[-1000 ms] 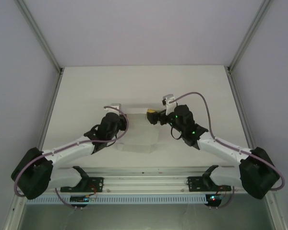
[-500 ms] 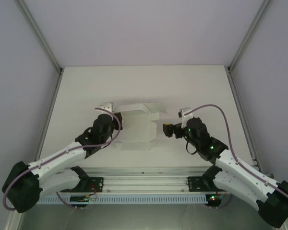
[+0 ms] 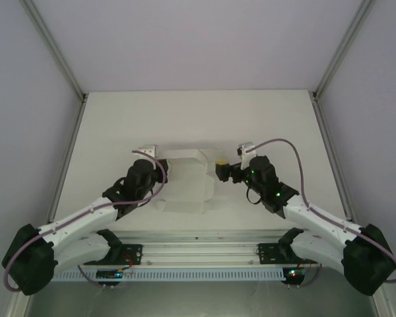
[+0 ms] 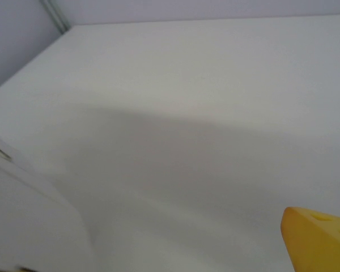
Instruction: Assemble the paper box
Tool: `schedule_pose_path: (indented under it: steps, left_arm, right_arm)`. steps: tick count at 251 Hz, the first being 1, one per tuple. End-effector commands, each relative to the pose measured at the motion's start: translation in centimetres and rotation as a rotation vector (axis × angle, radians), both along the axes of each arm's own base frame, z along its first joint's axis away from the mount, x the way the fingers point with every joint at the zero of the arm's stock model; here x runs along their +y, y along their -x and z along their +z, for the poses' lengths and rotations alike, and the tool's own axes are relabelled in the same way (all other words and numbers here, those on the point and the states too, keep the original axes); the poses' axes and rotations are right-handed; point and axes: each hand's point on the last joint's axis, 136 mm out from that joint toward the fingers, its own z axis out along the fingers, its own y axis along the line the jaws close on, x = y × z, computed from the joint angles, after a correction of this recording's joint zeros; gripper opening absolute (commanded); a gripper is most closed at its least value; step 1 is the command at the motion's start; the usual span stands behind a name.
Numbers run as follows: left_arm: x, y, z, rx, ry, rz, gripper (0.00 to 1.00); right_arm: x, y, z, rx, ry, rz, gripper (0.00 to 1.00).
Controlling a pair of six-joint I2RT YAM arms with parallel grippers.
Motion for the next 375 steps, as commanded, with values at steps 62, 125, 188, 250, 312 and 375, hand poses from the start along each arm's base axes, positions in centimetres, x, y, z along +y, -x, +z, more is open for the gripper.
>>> schedule_pose_path:
  steps: [62,125,188,250,312,375]
  left_arm:
    - [-1.3,-0.1,1.4,-0.015,0.075,-0.036,0.00]
    - [-0.4,-0.2,1.1,-0.002,0.072,0.013,0.00]
    - [2.5,-0.4,-0.4,0.028,0.006,0.088,0.00]
    - [0.1,1.2,-0.6,0.026,-0.033,-0.137,0.00]
    - [-0.1,1.2,-0.4,0.017,-0.022,-0.146,0.00]
    - [-0.3,0.7,0.2,0.009,-0.019,-0.141,0.00]
  right_arm:
    - [6.6,-1.0,2.1,-0.134,-0.078,0.140,0.99]
    - [6.5,-0.7,2.1,-0.146,-0.007,0.100,1.00]
    - [1.0,3.4,3.8,-0.135,0.053,0.083,0.99]
    - [-7.6,1.6,5.2,0.017,-0.029,-0.118,0.99]
    - [-3.0,0.9,5.5,0.125,-0.128,0.257,0.87]
    - [3.9,2.8,3.8,0.168,-0.064,0.508,0.86]
